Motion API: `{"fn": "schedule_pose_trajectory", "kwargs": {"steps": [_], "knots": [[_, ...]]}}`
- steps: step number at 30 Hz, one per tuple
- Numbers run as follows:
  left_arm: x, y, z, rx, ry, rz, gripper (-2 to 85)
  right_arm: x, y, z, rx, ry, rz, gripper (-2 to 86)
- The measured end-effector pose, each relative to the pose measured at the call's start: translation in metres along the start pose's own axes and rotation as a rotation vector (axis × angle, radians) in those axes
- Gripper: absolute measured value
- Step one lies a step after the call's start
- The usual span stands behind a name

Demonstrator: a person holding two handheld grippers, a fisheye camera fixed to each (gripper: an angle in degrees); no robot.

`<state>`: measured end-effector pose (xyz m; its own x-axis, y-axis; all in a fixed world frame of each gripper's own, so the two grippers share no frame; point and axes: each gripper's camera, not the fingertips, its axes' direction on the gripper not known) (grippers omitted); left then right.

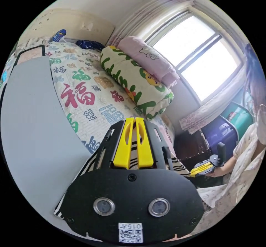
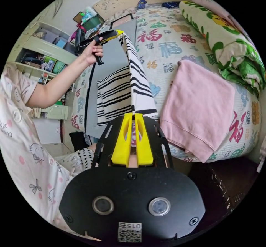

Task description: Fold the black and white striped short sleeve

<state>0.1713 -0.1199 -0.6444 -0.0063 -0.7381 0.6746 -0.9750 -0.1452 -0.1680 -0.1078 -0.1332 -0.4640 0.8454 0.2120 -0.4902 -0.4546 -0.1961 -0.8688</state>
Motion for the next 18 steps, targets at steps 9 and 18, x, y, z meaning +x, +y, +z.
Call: {"fn": "schedule_pose_trajectory", "kwargs": {"steps": [9,18], "knots": [[-0.168,0.191,-0.192,-0.037,-0.231,-0.219,0.6,-0.142,-0.019,0.217,-0.239,-0.222,-0.275,0.6],[-0.246,0.295,-0.220,0.020,-0.355,-0.400,0.3,-0.190,-0.041,0.336,-0.407,-0.075,-0.407,1.8]]}}
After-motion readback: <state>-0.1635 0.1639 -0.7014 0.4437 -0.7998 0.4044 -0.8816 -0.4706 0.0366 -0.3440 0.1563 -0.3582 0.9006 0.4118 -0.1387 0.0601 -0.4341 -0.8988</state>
